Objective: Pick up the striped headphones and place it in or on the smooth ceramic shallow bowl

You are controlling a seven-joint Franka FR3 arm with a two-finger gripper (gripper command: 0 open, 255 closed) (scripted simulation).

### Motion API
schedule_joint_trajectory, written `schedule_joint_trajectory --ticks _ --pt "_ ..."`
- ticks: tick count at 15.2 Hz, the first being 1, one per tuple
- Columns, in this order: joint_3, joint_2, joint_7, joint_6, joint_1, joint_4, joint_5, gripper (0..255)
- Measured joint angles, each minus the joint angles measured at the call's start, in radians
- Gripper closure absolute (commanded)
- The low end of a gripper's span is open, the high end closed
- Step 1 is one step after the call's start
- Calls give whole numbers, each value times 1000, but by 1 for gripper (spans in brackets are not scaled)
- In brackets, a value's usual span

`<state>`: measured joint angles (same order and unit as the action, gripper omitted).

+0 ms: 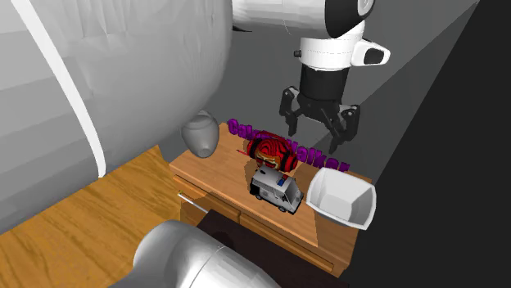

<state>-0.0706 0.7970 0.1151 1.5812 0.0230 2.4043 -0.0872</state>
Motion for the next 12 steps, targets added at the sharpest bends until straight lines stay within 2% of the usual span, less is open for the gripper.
schedule_joint_trajectory --ticks 3,12 --pt "26 -5 55 26 3 23 22 0" --pt "209 -147 455 236 23 95 170 0"
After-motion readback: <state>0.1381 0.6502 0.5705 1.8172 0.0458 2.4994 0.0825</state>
